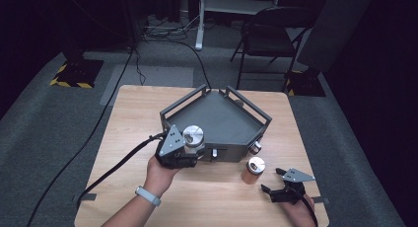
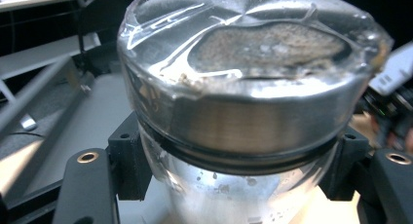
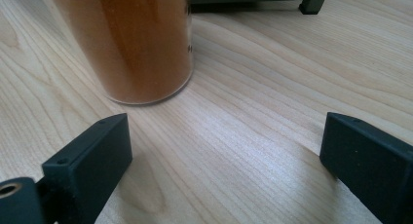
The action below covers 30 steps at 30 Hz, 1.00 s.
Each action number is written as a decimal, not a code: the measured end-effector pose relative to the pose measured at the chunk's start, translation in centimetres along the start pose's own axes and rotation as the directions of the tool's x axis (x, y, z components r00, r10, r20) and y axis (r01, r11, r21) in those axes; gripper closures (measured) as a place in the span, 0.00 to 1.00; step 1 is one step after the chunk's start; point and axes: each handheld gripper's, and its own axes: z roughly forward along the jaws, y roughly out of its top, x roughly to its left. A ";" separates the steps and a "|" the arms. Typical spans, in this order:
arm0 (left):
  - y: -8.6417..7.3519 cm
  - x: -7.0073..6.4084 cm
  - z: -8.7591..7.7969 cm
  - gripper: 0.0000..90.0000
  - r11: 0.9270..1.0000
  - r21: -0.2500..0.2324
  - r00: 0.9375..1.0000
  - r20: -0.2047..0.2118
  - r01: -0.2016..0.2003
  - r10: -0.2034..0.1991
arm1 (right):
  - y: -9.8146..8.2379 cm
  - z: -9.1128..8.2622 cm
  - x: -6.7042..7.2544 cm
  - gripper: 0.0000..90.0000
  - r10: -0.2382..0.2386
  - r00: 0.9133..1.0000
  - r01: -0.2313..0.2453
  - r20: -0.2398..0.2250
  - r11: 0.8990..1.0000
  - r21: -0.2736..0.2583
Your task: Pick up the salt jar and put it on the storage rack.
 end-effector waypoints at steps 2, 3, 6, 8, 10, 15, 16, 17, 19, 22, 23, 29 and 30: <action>0.8 0.4 0.7 0.33 1.000 -0.003 1.000 -0.021 -0.002 0.002 | 0.0 0.0 0.0 0.05 -0.001 1.000 0.001 -0.002 1.000 0.000; 1.2 0.5 1.1 0.33 1.000 0.000 1.000 -0.030 -0.006 0.006 | 0.0 0.0 0.0 0.05 -0.001 1.000 0.001 -0.002 1.000 0.000; 1.9 1.0 2.4 0.33 1.000 0.001 0.998 -0.055 -0.006 0.006 | 0.0 0.0 0.0 0.05 -0.003 1.000 0.003 -0.004 1.000 0.000; 1.9 1.3 3.4 0.33 1.000 0.006 0.997 -0.072 -0.006 0.007 | 0.0 0.0 -0.1 0.05 -0.003 1.000 0.003 -0.005 1.000 0.000; 1.8 1.7 4.2 0.33 1.000 0.008 0.997 -0.080 0.018 -0.018 | 0.0 0.0 -0.1 0.05 -0.004 1.000 0.004 -0.007 1.000 0.000; 1.5 2.5 6.1 0.33 0.998 0.048 0.993 -0.119 0.029 -0.023 | 0.0 0.0 -0.1 0.05 -0.005 1.000 0.005 -0.010 1.000 0.000; 1.4 2.6 6.4 0.33 0.998 0.061 0.992 -0.127 0.030 -0.022 | 0.0 0.0 0.0 0.05 -0.004 1.000 0.004 -0.009 1.000 0.000; 1.4 2.7 6.7 0.33 0.997 0.072 0.991 -0.133 0.030 -0.020 | 0.0 0.0 0.0 0.05 -0.003 1.000 0.003 -0.008 1.000 0.000; 1.3 2.9 7.1 0.33 0.996 0.078 0.991 -0.136 0.032 -0.021 | 0.1 0.0 0.0 0.05 -0.003 1.000 0.003 -0.008 1.000 0.001; 1.2 3.1 7.5 0.33 0.996 0.079 0.990 -0.134 0.046 -0.035 | 0.1 0.0 0.0 0.05 -0.004 1.000 0.004 -0.008 1.000 0.001; 1.1 3.2 7.7 0.33 0.995 0.083 0.990 -0.134 0.050 -0.039 | 0.1 0.0 0.0 0.05 -0.004 1.000 0.004 -0.008 1.000 0.001; 0.9 3.5 8.4 0.33 0.993 0.104 0.989 -0.139 0.063 -0.048 | 0.1 0.0 0.0 0.05 -0.006 1.000 0.006 -0.010 1.000 0.000; 0.9 3.5 8.4 0.33 0.993 0.104 0.989 -0.139 0.063 -0.048 | 0.1 0.0 0.0 0.05 -0.006 1.000 0.006 -0.010 1.000 0.000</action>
